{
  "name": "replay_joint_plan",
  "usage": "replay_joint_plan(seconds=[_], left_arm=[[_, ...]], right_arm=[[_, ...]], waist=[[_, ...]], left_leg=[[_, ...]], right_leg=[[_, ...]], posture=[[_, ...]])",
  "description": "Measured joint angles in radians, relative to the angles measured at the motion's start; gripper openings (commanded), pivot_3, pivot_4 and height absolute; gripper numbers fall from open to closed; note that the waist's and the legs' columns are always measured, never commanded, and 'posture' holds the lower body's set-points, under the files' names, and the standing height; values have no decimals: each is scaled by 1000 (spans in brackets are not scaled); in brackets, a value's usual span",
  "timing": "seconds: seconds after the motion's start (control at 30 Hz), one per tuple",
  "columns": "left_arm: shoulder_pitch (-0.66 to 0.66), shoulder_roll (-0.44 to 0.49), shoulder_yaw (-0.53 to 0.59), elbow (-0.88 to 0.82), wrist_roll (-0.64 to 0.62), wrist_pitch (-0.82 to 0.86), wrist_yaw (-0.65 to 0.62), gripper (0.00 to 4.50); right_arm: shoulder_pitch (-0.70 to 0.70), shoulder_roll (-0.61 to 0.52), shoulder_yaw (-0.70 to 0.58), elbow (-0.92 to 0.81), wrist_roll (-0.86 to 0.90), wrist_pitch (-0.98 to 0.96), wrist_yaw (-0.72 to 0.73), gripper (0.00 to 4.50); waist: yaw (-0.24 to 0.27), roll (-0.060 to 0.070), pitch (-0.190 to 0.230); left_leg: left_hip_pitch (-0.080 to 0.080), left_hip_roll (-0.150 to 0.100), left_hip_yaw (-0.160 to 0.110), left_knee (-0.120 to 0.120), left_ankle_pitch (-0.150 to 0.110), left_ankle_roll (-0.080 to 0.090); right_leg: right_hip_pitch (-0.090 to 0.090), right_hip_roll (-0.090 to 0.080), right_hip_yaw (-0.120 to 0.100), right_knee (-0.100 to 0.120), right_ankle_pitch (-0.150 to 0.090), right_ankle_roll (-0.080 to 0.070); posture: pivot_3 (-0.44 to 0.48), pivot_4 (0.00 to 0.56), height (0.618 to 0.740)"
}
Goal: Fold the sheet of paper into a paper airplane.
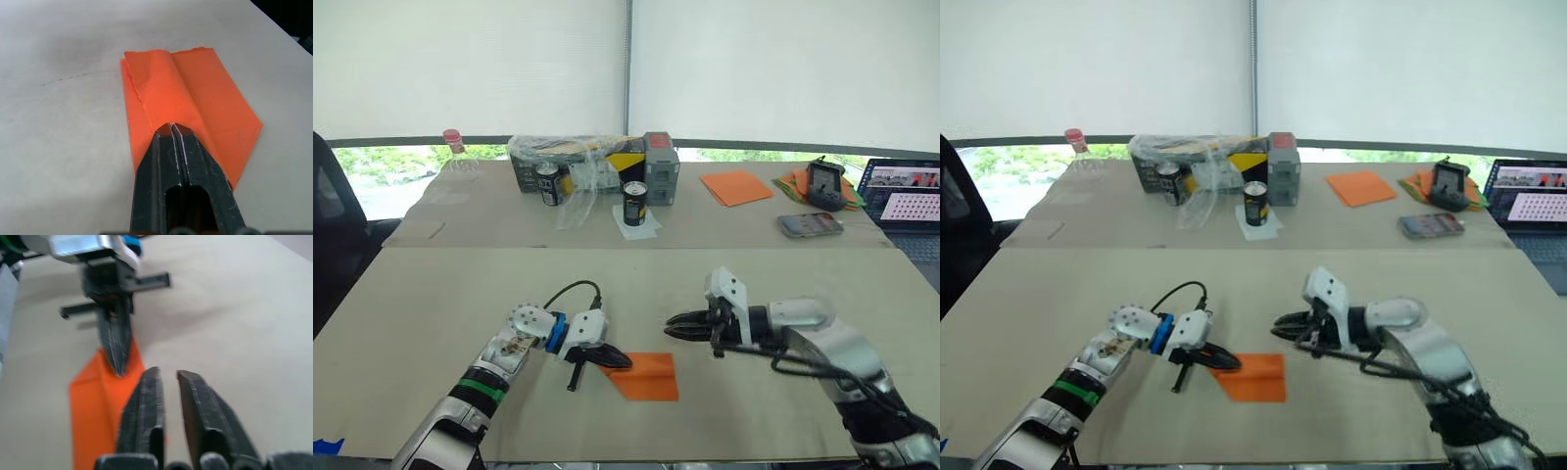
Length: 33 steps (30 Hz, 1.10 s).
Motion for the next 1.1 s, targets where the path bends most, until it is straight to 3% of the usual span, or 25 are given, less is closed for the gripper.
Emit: replay_joint_plan(seconds=[0.33,0.83,1.1], left_arm=[[-11,-1,-3,14,2,-12,-18,0],[-19,0,-2,25,5,-8,-29,0],[24,35,23,-89,-46,132,-45,0]], right_arm=[[107,107,185,35,-142,-80,-181,17],[195,94,171,40,-132,-139,-182,17],[163,85,201,68,-139,-164,-175,17]], waist=[[-1,0,0],[-5,1,-3],[-10,1,-3]], left_leg=[[0,-1,1,0,0,0],[2,0,1,0,0,0],[2,1,1,-1,0,1]], right_leg=[[0,1,0,0,0,0],[2,2,0,-2,0,0],[2,3,0,-2,0,0]], posture=[[0,150,739],[0,150,739],[0,150,739]])
